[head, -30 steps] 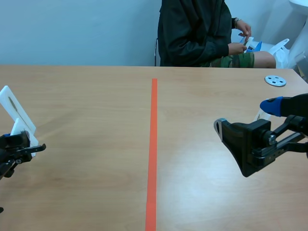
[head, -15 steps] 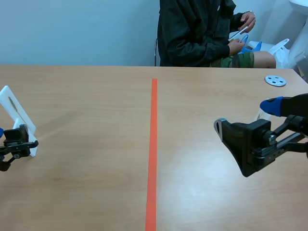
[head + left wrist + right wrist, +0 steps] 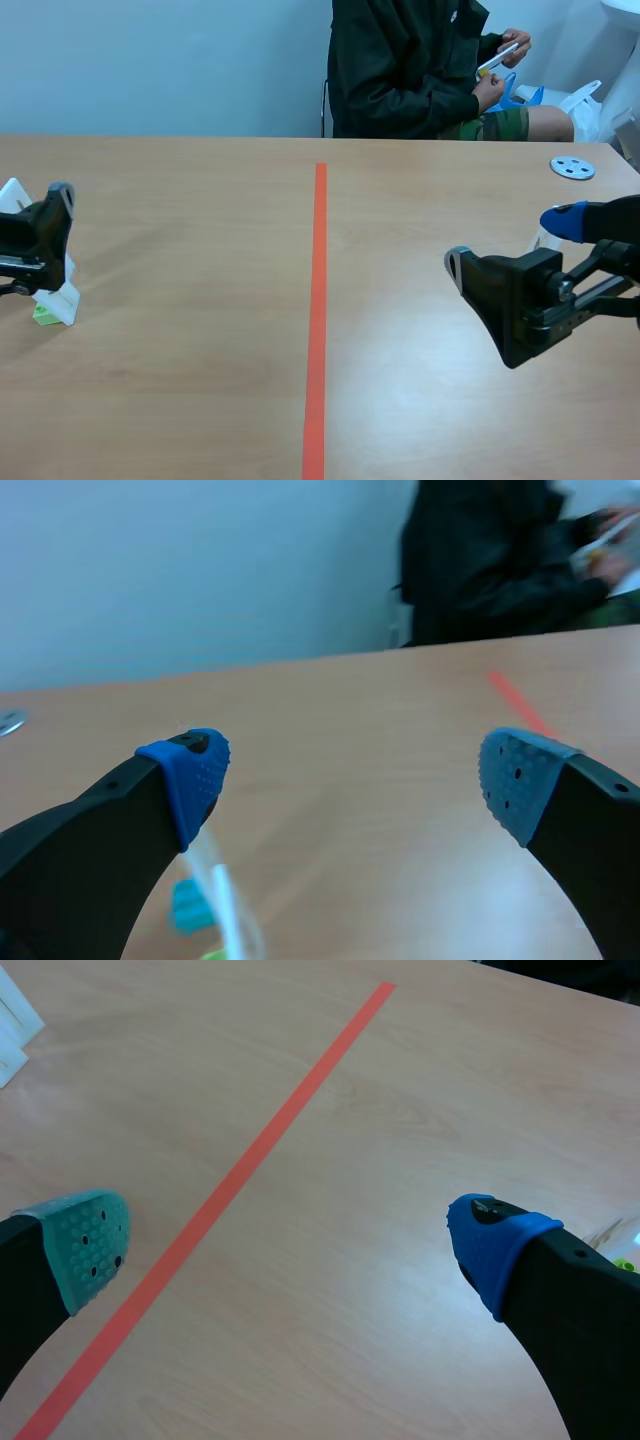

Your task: Sort the leaf by its shape. The table is split by an orange tape line. A compound leaf with several leaflets goes to the left side, a simple leaf with one blade goes to the right side. Return to the home posture when a red brick is placed on the table.

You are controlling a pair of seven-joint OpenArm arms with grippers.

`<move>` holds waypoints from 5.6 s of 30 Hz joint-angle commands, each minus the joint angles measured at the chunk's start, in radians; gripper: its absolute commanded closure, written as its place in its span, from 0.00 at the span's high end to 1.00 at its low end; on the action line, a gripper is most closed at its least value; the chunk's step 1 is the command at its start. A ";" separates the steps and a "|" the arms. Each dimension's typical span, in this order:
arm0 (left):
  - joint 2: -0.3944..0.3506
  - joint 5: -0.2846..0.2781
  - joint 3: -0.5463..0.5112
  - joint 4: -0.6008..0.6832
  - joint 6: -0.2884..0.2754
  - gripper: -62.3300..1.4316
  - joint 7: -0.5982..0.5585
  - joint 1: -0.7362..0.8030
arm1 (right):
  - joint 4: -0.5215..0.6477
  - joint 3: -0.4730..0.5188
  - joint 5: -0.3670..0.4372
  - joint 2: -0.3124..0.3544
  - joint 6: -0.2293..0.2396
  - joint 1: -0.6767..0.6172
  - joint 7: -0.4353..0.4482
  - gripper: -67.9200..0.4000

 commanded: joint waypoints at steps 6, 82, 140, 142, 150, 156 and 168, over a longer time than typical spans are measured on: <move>-0.021 -0.070 -0.008 0.226 -0.187 0.92 0.120 0.131 | 0.005 0.026 0.014 0.005 0.000 0.012 0.010 1.00; -0.091 -0.085 0.293 0.291 -0.144 0.92 0.293 0.198 | -0.062 -0.092 -0.035 0.038 0.102 0.092 0.012 1.00; -0.091 -0.085 0.209 0.291 -0.138 0.92 0.267 0.198 | -0.784 -0.689 -0.544 -0.150 0.070 0.593 0.465 0.29; -0.091 -0.085 0.209 0.291 -0.138 0.92 0.267 0.198 | -0.784 -0.689 -0.548 -0.150 0.070 0.593 0.464 0.21; -0.091 -0.085 0.209 0.291 -0.138 0.92 0.267 0.198 | -0.784 -0.689 -0.548 -0.150 0.066 0.593 0.462 0.04; -0.091 -0.085 0.209 0.291 -0.138 0.92 0.267 0.198 | -0.765 -0.647 -0.547 -0.150 0.069 0.592 0.463 0.02; -0.091 -0.085 0.209 0.291 -0.138 0.92 0.267 0.198 | -0.594 -0.430 -0.420 -0.133 0.135 0.494 0.404 0.02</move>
